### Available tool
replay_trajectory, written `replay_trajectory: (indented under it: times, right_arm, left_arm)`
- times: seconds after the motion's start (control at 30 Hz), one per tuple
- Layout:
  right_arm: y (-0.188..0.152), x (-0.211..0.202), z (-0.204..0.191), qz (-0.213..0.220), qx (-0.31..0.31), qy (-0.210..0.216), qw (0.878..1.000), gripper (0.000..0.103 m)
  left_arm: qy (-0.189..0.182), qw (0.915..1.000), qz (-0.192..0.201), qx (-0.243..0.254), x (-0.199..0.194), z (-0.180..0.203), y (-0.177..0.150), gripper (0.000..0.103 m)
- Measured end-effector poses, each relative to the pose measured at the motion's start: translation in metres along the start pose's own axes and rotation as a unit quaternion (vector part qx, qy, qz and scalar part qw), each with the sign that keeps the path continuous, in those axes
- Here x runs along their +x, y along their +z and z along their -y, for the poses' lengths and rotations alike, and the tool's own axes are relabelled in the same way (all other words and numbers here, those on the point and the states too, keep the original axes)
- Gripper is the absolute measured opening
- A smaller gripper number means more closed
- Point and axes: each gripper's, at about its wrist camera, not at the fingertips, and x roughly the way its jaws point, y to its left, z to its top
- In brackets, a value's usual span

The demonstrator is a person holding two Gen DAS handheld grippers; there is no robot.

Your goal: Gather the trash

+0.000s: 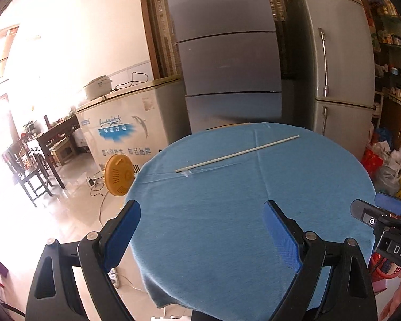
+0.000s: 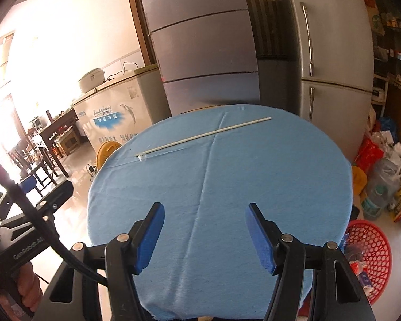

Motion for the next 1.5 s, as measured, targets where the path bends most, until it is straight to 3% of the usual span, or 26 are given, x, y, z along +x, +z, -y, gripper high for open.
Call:
replay_trajectory:
  times: [1.5]
  right_arm:
    - [-0.012, -0.018, -0.024, 0.02, -0.037, -0.009, 0.999, 0.067]
  left_arm:
    - [0.014, 0.9991, -0.006, -0.039, -0.025, -0.019, -0.014, 0.092]
